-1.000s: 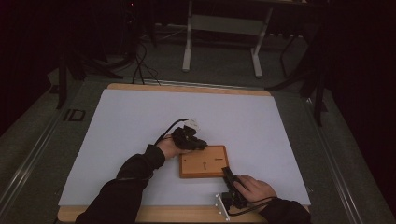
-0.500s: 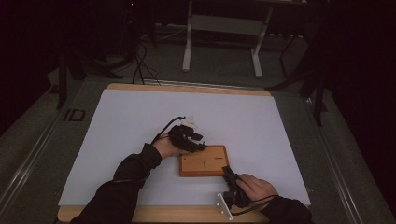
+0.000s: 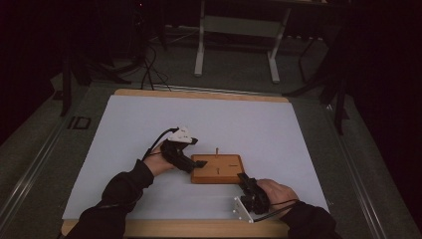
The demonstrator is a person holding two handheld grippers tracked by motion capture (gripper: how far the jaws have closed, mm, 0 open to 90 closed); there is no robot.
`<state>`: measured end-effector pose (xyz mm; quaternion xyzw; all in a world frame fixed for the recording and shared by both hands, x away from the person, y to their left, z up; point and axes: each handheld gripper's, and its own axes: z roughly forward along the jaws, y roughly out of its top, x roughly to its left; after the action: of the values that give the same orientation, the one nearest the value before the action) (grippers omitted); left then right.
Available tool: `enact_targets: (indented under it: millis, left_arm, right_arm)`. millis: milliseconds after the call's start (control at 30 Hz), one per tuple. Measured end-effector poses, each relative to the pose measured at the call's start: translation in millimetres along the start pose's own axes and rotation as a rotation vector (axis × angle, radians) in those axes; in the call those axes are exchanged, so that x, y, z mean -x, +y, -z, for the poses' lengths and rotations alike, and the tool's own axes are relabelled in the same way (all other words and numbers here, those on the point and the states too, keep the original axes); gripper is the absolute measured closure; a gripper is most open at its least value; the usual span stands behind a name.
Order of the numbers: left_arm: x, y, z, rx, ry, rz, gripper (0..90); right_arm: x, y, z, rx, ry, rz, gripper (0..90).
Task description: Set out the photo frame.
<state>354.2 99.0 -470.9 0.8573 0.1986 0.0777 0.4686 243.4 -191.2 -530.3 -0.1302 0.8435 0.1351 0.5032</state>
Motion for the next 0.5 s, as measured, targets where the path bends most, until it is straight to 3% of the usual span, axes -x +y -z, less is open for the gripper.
enact_targets:
  millis: [200,500]
  left_arm:
    - [1.6,-10.0,25.0,0.028,0.023,0.008,8.4]
    - [12.4,-26.5,35.1,0.028,0.033,0.004,8.4]
  right_arm:
    - [17.9,-3.9,-0.6,0.023,0.074,-0.035,69.2]
    - [46.3,-9.5,-3.8,0.054,0.166,-0.111,69.8]
